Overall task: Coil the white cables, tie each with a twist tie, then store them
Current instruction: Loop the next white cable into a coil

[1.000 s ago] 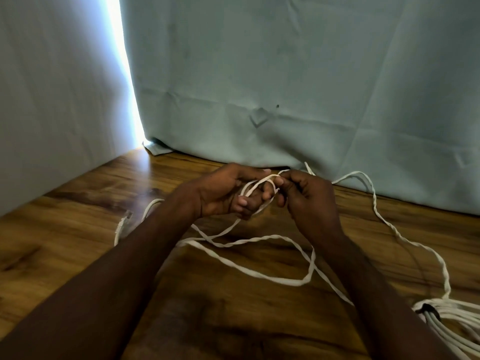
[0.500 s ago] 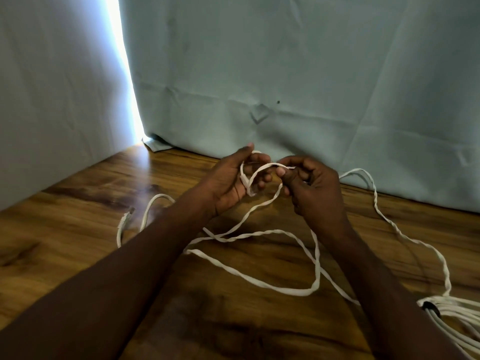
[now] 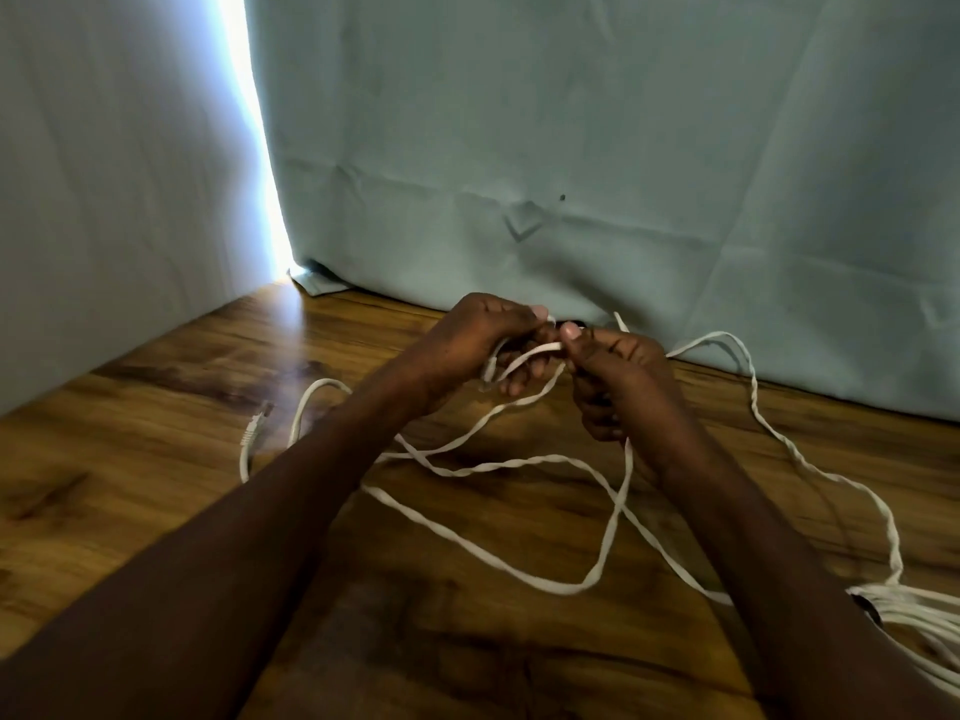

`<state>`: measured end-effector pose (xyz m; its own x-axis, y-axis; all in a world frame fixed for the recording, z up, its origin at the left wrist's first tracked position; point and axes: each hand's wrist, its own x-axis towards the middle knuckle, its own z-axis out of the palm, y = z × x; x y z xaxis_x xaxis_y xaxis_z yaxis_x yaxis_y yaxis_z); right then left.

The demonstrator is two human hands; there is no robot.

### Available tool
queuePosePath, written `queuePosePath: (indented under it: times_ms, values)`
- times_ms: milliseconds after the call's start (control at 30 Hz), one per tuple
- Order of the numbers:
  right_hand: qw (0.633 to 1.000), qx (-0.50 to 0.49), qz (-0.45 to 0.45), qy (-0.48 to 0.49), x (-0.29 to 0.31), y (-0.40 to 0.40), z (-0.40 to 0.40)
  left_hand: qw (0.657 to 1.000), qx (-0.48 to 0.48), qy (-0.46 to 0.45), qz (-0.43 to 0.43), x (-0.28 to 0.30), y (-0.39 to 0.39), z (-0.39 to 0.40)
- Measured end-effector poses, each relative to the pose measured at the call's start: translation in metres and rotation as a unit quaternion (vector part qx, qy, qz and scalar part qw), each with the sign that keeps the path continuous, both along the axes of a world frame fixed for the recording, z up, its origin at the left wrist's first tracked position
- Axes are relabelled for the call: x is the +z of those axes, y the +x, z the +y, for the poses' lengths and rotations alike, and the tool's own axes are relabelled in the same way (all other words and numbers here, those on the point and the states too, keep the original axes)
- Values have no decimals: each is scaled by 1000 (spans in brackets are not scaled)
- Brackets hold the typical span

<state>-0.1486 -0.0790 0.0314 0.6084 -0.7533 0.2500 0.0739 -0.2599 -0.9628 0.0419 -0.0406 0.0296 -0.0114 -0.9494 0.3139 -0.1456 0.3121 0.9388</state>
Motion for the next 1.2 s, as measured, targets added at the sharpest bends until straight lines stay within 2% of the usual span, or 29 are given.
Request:
queuePosePath:
  times_ms: [67,133,267,400,533,633,733,1000,1100,1200]
  values:
    - [999,11,-28,35,0,0,-3,999,-13,14,-50,2,1,1]
    - [992,46,-70,94,0,-1,-6,996,-58,37,-51,4,0,3]
    - [977,63,-136,151,1,-2,-13,988,-117,87,41,8,0,7]
    - [975,-54,-170,132,-2,4,-14,961,-214,118,127,9,-6,10]
    - [983,-156,-87,32,-7,7,-11,921,-298,96,231,11,-10,8]
    - [987,-156,-28,-9,-15,19,-3,897,-296,88,316,12,-10,5]
    - [982,-186,-23,-14,-16,25,-1,895,-265,88,348,12,-4,2]
    - [978,-208,11,15,-15,19,-5,885,-342,126,290,14,-10,12]
    - [979,-173,-24,102,-11,20,-3,877,-334,116,326,15,-10,11]
    - [961,-212,-107,141,-6,19,-7,868,-313,130,362,13,-9,5]
